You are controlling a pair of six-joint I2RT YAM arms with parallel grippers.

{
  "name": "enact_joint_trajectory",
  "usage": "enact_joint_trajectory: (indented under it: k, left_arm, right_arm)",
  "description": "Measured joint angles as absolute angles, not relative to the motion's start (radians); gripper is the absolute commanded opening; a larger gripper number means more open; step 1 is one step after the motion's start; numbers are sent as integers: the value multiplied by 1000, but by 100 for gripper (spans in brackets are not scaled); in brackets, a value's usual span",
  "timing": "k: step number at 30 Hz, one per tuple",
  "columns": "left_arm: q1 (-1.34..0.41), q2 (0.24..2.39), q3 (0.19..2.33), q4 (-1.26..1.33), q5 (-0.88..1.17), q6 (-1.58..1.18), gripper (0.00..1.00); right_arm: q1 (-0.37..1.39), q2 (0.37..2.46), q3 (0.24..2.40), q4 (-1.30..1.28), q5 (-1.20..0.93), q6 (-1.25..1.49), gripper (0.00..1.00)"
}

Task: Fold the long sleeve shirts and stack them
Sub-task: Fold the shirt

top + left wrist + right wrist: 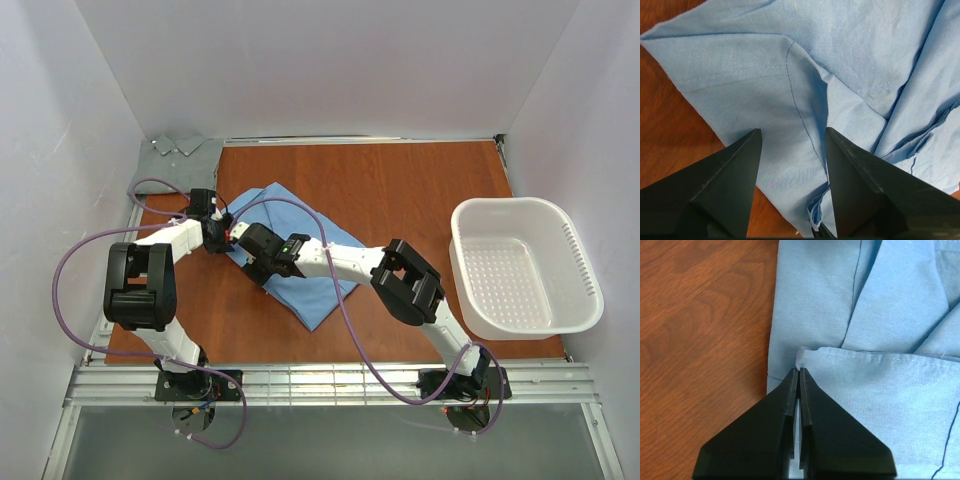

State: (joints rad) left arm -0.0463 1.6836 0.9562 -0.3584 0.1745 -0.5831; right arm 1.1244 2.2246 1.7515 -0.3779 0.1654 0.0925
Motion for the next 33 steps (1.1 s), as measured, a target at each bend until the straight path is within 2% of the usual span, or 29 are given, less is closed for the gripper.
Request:
enact_joint_trajectory:
  k: [33]
  left_arm:
    - [-46,1704,956,-358,176,-583,43]
  right_arm:
    - [1161,2152,1726,-356,181,99,2]
